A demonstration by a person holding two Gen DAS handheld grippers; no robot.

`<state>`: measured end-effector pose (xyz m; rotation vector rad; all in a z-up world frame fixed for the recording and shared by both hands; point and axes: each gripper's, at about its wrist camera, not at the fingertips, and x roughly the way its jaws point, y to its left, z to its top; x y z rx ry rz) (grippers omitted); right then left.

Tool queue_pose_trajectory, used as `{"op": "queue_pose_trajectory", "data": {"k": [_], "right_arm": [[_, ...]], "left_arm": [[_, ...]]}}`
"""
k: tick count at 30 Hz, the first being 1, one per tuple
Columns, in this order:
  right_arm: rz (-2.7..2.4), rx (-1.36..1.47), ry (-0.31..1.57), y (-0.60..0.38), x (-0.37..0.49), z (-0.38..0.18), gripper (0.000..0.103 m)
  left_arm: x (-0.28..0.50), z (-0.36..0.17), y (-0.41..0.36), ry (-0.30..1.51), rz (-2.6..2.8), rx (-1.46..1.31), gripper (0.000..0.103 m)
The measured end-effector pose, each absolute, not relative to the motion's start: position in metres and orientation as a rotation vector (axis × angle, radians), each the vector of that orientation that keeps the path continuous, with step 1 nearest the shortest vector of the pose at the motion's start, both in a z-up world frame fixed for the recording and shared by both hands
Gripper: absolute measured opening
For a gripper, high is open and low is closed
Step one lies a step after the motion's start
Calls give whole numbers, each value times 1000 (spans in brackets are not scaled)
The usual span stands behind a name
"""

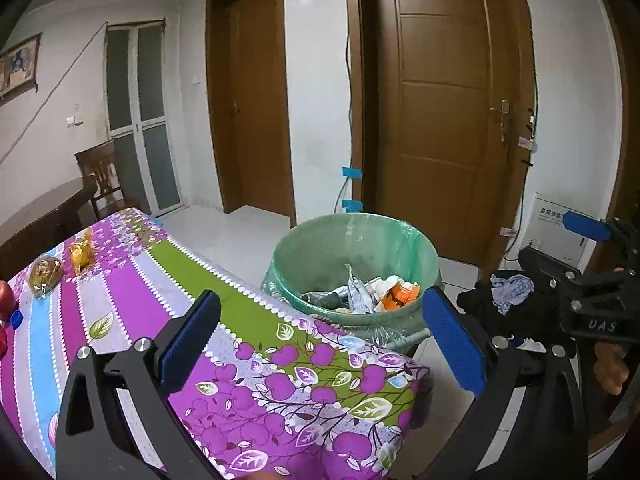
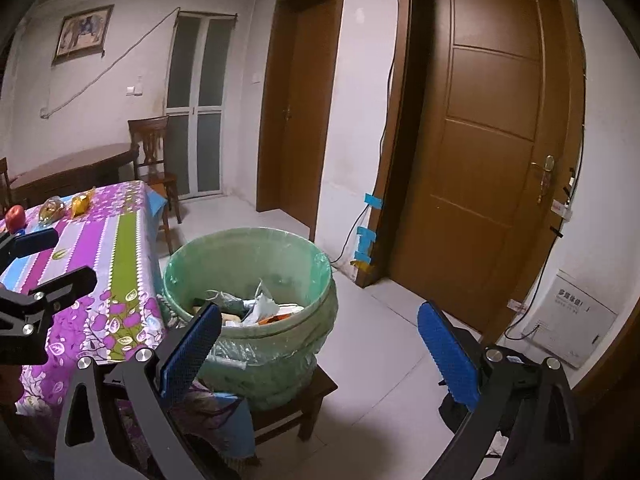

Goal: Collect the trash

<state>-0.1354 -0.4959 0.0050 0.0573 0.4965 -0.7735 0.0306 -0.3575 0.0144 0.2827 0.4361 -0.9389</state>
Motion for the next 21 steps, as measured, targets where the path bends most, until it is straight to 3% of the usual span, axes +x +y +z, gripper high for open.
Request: {"op": "queue_pose_trajectory", "data": {"k": [13,21], "right_arm": [[-733,87,504,-503,-133,0,98],[-721,92,508,-503,-131,-3,98]], "left_arm": [[10,16,-357,375,-1005,329,97],[9,9,-356,444,-1092,336,97]]}}
